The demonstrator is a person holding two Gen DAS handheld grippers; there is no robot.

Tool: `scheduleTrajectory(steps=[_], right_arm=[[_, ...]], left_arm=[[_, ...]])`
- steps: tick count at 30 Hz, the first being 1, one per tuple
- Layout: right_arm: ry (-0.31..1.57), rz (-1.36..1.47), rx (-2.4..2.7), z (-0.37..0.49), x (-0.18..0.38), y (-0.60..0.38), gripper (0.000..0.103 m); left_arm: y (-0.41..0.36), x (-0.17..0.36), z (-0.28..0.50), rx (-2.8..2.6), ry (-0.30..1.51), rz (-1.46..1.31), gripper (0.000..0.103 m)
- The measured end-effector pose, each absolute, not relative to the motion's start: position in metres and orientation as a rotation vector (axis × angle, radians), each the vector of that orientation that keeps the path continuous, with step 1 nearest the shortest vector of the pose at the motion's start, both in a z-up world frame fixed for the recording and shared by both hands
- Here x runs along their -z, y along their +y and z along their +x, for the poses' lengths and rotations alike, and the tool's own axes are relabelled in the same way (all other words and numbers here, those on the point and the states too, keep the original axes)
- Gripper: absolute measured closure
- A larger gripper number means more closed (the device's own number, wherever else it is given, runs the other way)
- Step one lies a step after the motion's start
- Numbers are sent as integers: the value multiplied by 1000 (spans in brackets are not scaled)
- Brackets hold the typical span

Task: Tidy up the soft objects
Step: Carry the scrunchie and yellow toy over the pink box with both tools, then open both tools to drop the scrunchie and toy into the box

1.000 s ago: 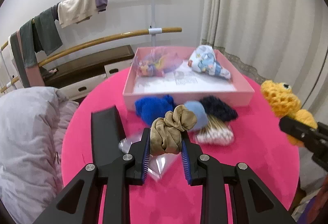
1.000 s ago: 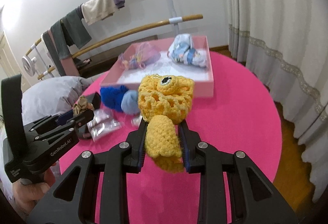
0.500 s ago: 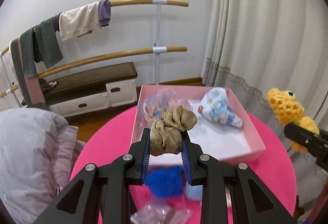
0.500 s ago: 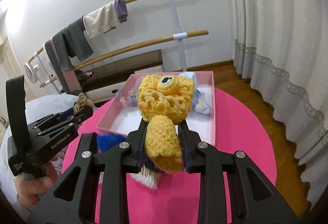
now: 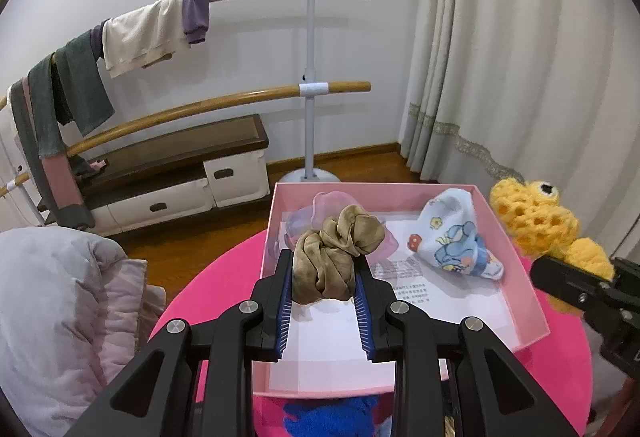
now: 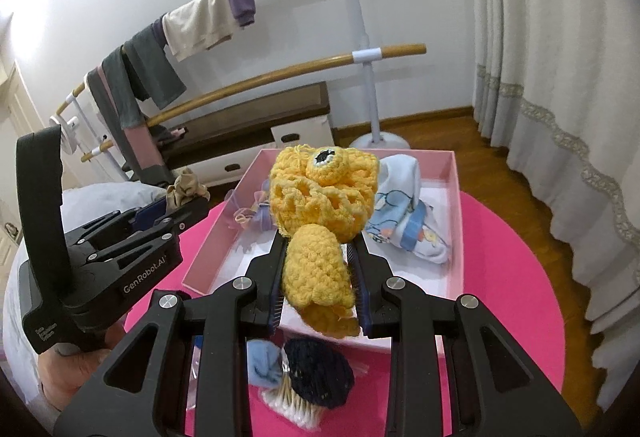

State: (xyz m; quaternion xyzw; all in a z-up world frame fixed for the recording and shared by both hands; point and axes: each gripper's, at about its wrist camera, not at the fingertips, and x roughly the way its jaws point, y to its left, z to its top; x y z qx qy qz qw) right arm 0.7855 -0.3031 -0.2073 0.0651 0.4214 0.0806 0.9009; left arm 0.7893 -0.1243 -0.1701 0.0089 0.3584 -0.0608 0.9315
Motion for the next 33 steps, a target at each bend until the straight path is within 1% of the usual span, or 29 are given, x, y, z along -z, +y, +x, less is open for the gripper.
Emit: scheduleTrajectory(steps=[8, 15, 16, 17, 18, 19, 20, 21, 23, 24, 25, 26, 27, 28, 29, 30, 33], right_arm=[[936, 154, -186, 816, 229, -300, 77], [1012, 178, -193, 846, 256, -296, 77], [1025, 188, -188, 849, 261, -298, 76], [1031, 196, -186, 852, 264, -299, 75], [1037, 211, -185, 854, 268, -301, 73], [1045, 228, -175, 856, 272, -305, 66], [1047, 241, -172, 856, 275, -306, 61], [1047, 255, -169, 856, 277, -309, 55], [1044, 274, -160, 854, 278, -315, 51], [1041, 278, -155, 852, 278, -317, 47], [1037, 283, -149, 850, 278, -319, 35], [1027, 293, -135, 847, 276, -322, 27], [1016, 300, -125, 844, 274, -324, 12], [1002, 306, -113, 840, 272, -326, 5], [987, 311, -102, 837, 268, -328, 2], [979, 316, -97, 833, 265, -330, 0], [965, 325, -75, 825, 258, -333, 0]], left_arm=[[-121, 183, 842, 141, 775, 1, 76], [-125, 201, 900, 145, 846, 5, 76], [-126, 204, 907, 148, 856, 6, 75], [-127, 207, 915, 152, 869, 8, 72], [-127, 209, 920, 155, 879, 8, 63], [-126, 210, 926, 152, 888, 6, 54], [-124, 211, 931, 148, 891, 5, 35], [-123, 210, 934, 144, 883, 3, 24], [-120, 207, 936, 135, 859, 10, 20], [-119, 206, 938, 132, 857, 12, 17], [-117, 207, 935, 128, 854, 9, 16], [-114, 206, 934, 120, 847, 4, 13], [-112, 205, 930, 111, 840, 3, 8], [-110, 204, 927, 95, 829, 6, 5], [-108, 202, 923, 77, 814, 11, 0], [-107, 200, 918, 64, 798, 13, 0], [-103, 192, 909, 30, 760, 29, 0]])
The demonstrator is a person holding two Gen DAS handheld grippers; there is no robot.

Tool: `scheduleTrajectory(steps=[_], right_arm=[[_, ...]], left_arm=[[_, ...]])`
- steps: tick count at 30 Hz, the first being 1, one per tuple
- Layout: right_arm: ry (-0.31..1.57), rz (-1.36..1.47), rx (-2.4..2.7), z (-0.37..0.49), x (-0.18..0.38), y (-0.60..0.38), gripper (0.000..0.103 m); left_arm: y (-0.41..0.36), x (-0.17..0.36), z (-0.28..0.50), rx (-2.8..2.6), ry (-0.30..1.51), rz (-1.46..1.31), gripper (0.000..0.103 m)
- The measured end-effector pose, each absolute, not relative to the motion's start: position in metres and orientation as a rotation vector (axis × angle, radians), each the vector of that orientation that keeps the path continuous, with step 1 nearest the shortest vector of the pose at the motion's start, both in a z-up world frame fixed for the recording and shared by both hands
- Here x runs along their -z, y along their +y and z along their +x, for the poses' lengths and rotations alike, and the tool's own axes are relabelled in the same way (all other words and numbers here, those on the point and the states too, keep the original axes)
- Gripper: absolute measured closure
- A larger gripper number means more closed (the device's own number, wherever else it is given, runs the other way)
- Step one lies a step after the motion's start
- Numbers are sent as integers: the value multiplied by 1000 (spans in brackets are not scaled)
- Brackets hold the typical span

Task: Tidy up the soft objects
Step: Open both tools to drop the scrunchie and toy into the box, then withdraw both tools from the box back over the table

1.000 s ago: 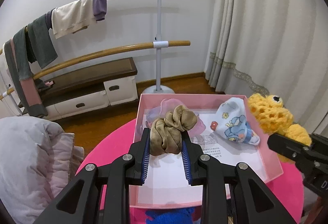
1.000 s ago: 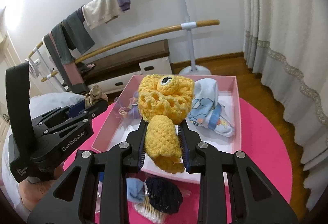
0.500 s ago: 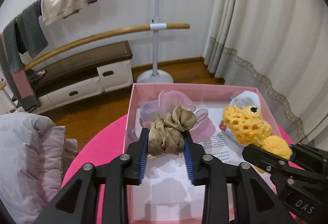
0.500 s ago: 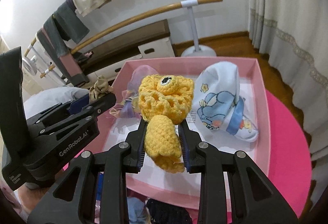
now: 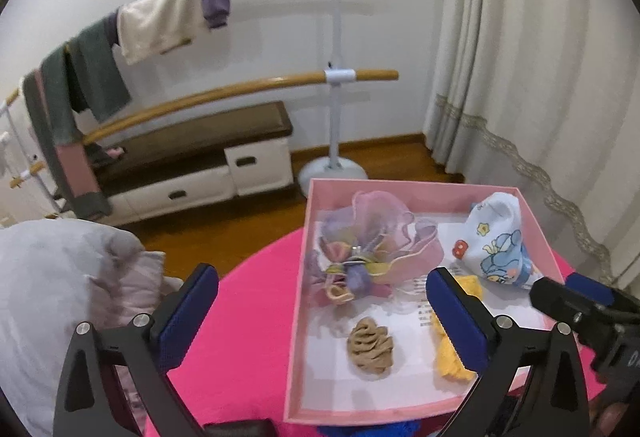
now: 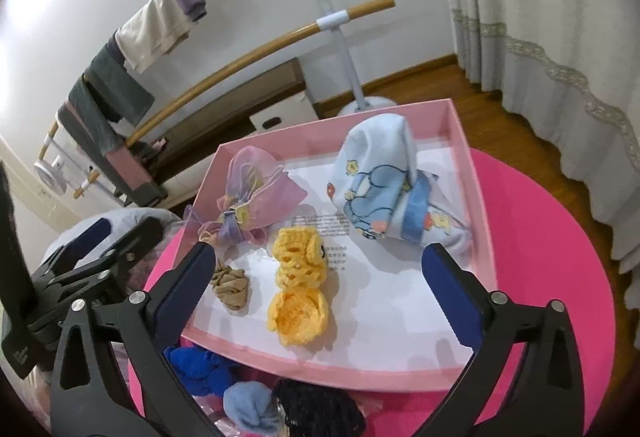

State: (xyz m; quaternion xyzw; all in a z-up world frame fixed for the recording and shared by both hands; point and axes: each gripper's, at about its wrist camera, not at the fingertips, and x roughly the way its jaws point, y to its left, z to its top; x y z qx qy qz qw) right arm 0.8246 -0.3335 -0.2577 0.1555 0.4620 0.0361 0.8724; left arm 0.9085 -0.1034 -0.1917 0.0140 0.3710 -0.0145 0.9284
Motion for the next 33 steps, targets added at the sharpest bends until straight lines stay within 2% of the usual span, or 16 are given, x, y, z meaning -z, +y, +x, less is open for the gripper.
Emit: scheduleTrajectory(steps=[7, 15, 25, 33], right_arm=[[879, 324, -66, 792, 226, -326, 0], [772, 247, -48, 732, 186, -303, 0], [678, 155, 19, 650, 152, -273, 0], [604, 122, 50, 598, 129, -266, 0]], left_arm=[[-101, 173, 866, 59, 680, -4, 0], [-98, 167, 766, 47, 606, 70, 0], [-89, 164, 648, 52, 591, 28, 0], [-76, 135, 572, 36, 550, 16, 0]])
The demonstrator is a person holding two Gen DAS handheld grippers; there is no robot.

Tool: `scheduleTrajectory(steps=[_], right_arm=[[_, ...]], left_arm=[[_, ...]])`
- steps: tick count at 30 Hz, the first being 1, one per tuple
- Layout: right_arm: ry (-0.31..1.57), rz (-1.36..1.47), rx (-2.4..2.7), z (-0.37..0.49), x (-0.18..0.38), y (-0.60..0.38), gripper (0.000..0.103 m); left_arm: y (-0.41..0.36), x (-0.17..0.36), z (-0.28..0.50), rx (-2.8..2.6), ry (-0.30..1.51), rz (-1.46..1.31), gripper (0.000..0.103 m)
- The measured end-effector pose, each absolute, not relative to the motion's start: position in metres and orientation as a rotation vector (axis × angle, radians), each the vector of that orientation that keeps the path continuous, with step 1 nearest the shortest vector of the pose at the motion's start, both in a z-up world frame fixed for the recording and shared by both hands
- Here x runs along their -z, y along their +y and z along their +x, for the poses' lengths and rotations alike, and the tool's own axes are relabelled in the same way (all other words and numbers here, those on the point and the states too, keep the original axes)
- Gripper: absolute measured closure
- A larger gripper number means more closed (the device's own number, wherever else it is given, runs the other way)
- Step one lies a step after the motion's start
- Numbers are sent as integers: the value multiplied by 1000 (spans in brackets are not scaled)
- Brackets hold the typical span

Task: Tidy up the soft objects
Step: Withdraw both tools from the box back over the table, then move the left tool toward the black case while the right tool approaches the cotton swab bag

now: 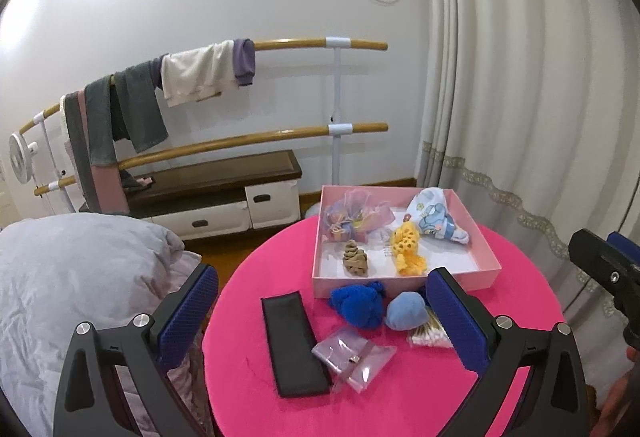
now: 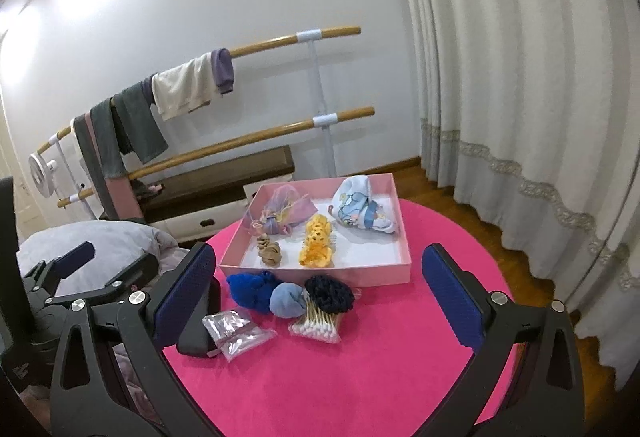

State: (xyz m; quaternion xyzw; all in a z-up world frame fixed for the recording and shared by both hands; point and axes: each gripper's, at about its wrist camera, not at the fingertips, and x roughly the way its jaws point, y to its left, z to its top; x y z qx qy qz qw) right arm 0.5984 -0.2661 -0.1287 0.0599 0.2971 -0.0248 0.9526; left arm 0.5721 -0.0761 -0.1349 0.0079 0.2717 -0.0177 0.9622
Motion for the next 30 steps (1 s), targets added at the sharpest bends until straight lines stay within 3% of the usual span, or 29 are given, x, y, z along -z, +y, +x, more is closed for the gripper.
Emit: scheduleTrajectory(steps=[14, 30], right_arm=[[561, 80, 96, 544, 119, -263, 0], [547, 79, 79, 531, 115, -260, 0]], left_arm=[[-75, 124, 495, 20, 548, -1, 0], [-69, 105, 473, 13, 534, -18, 0]])
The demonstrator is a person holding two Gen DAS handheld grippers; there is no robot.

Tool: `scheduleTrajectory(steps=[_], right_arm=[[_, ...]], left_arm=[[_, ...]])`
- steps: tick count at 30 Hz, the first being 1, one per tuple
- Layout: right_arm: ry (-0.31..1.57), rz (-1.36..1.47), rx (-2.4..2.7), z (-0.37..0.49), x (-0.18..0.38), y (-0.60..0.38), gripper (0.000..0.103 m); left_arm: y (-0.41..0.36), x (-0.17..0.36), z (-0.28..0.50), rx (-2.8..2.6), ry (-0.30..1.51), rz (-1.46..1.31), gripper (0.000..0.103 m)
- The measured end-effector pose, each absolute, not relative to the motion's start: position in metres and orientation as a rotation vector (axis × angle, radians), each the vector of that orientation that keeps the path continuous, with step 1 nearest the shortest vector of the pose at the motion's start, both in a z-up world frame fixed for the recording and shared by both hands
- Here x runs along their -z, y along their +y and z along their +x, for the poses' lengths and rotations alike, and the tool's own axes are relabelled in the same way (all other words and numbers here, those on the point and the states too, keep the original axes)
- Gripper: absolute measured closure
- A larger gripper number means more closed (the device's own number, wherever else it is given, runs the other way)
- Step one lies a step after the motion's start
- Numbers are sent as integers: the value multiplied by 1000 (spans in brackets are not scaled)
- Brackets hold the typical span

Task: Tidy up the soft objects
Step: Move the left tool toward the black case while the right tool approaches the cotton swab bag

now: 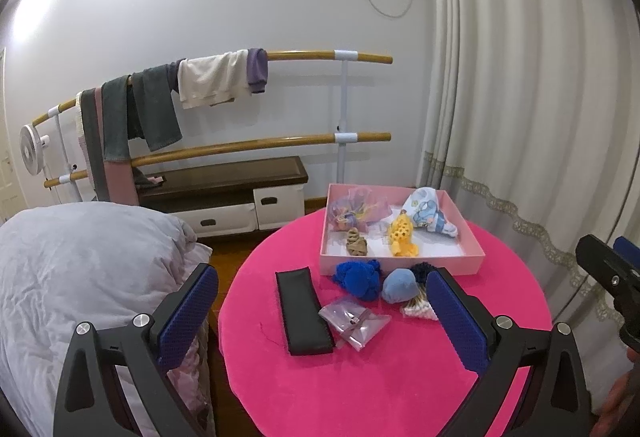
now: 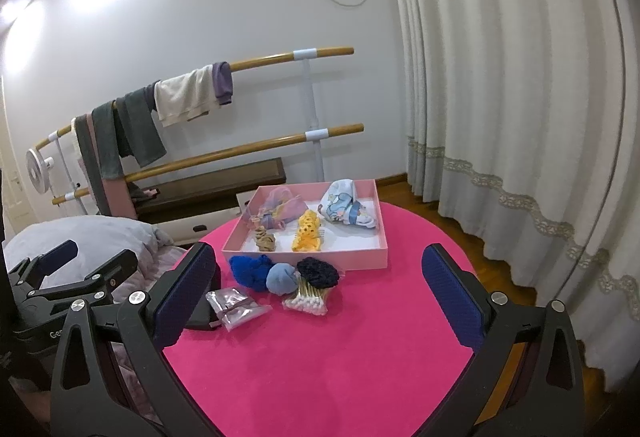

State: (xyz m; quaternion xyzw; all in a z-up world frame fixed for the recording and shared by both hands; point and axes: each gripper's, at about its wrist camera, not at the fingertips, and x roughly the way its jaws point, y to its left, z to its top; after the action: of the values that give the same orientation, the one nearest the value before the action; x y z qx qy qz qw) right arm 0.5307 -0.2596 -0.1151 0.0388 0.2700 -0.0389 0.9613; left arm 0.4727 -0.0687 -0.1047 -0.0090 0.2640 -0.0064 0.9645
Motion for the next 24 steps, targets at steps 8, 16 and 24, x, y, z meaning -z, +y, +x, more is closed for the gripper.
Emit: scheduleTrajectory(steps=[8, 16, 24], right_arm=[[546, 70, 70, 529, 114, -256, 0], [568, 72, 85, 532, 119, -262, 0], [620, 83, 101, 545, 138, -274, 0]], left_arm=[[-64, 107, 469, 8, 537, -33, 0], [-52, 123, 476, -18, 571, -44, 0], [-41, 145, 497, -40, 645, -51, 0]])
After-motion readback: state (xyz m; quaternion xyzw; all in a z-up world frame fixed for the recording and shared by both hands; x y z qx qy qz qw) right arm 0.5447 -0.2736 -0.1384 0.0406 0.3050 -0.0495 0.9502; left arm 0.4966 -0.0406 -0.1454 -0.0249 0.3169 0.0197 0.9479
